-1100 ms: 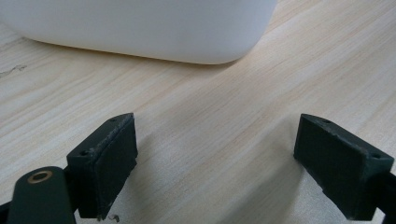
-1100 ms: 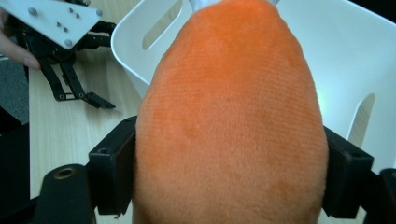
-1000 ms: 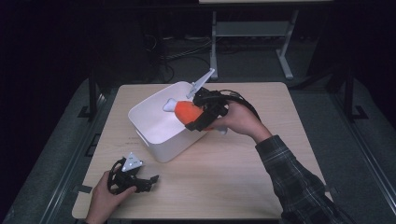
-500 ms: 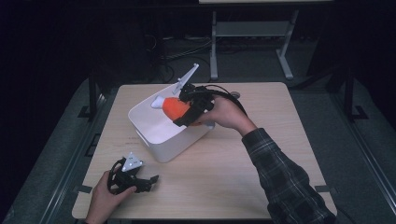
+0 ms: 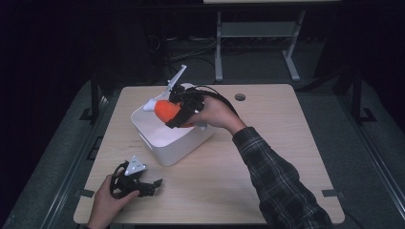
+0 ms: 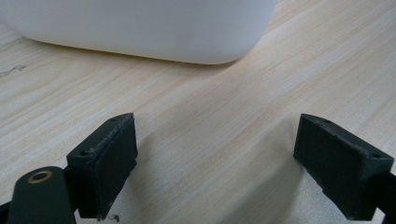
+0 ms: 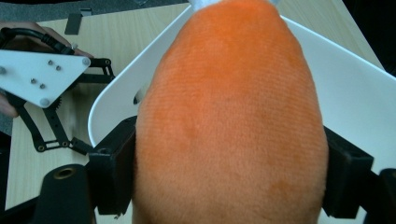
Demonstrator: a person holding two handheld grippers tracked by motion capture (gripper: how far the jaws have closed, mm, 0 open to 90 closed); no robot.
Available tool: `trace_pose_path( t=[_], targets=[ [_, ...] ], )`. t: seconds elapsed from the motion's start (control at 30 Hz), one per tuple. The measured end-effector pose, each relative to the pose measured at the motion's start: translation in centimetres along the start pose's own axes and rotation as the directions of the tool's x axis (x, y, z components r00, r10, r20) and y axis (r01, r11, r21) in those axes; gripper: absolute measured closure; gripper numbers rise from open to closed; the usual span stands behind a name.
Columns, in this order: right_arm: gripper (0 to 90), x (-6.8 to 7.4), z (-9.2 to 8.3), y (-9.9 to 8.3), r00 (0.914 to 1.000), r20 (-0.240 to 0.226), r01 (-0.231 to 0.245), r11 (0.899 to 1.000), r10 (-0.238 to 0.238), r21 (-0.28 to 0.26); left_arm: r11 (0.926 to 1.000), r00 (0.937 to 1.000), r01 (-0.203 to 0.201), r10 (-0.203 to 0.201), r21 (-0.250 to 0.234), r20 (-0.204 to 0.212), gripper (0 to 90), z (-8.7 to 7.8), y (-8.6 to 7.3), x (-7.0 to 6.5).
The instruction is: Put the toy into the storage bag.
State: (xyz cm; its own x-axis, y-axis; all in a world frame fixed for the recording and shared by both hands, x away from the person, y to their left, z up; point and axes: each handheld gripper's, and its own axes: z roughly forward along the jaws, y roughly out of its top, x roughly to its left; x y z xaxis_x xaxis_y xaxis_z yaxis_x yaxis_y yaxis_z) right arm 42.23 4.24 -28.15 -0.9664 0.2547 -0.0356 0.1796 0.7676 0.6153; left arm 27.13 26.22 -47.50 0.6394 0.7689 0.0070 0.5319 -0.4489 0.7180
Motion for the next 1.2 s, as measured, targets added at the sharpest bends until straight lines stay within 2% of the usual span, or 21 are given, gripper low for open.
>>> trace_pose_path(
  t=[0.33, 0.53, 0.8, 1.2],
  targets=[
    [20.9, 0.1, 1.7, 1.5, 1.0000, -0.007, 0.007, 1.000, -0.007, 0.028, 1.0000, 1.0000, -0.002, 0.002, 0.000, 0.000, 12.5, 0.0, 0.0, 0.0],
    [20.9, -0.4, 3.0, 2.0, 0.9999, 0.001, 0.015, 0.999, -0.015, 0.046, 1.0000, 1.0000, -0.003, 0.003, 0.000, -0.001, 12.5, 0.0, 0.0, 0.0],
    [20.9, -0.8, 4.4, 2.6, 0.9999, -0.012, 0.005, 0.998, -0.005, 0.055, 1.0000, 1.0000, -0.003, 0.003, 0.000, -0.001, 12.5, 0.0, 0.0, 0.0],
    [20.9, -1.1, 6.5, 2.7, 0.9999, -0.012, -0.001, 0.995, 0.002, 0.097, 1.0000, 1.0000, -0.003, 0.003, 0.000, -0.001, 12.6, 0.0, 0.0, 0.0]
  ],
)
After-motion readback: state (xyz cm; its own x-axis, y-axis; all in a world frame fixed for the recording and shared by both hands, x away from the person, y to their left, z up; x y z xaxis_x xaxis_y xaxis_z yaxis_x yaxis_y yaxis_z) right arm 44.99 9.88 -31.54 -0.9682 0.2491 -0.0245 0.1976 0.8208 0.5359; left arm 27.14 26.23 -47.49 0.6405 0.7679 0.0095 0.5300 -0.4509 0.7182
